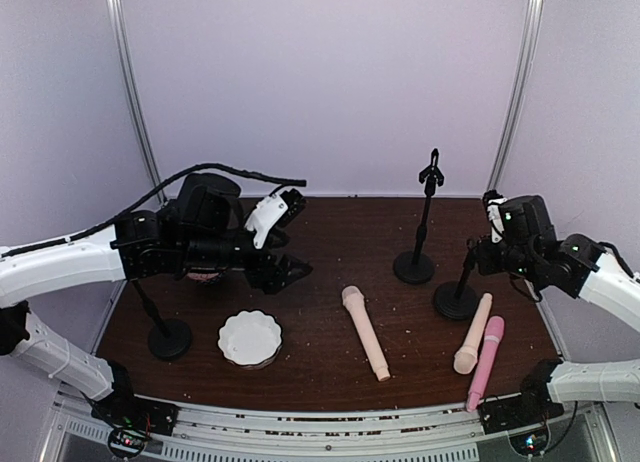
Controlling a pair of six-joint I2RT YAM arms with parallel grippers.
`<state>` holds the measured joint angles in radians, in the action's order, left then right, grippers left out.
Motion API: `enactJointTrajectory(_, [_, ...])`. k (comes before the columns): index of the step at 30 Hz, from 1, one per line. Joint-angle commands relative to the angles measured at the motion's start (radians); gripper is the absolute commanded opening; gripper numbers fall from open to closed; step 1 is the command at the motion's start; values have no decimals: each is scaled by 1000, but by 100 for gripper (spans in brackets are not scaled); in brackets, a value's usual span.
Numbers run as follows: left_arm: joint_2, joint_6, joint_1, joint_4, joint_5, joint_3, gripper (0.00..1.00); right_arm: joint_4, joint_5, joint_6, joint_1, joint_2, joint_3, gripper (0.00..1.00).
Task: Attach the microphones to the stand
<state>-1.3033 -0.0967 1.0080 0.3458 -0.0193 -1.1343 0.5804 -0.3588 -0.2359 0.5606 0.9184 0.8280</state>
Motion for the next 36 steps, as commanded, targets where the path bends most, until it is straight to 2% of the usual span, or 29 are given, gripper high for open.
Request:
enactJointTrajectory(1, [-10,-8,3,-63,-9,15,79,-51,43,61,0,-61,91,0])
enactJointTrajectory(7, [-3,-9,3,-140,-54,52,75,-37,230,75,56,-64,173,0])
enactJointTrajectory(14, [-8,12,35,-274,-46,103,71,-75,312,56,167,-10,229,0])
enactJointTrajectory(18, [-19,39,92,-388,23,144,69,-138,367,49,236,53,247,0])
enactJointTrajectory(22, [-12,90,170,-629,180,238,68,-224,429,31,302,143,284,0])
enactJointTrajectory(24, [-21,76,182,-699,208,261,66,-232,438,44,337,201,331,0])
enactJointTrajectory(32, [-39,48,214,-701,280,294,62,-133,482,113,408,358,460,0])
enactJointTrajectory(36, [-5,-4,227,-695,309,371,62,-136,483,120,435,389,450,0])
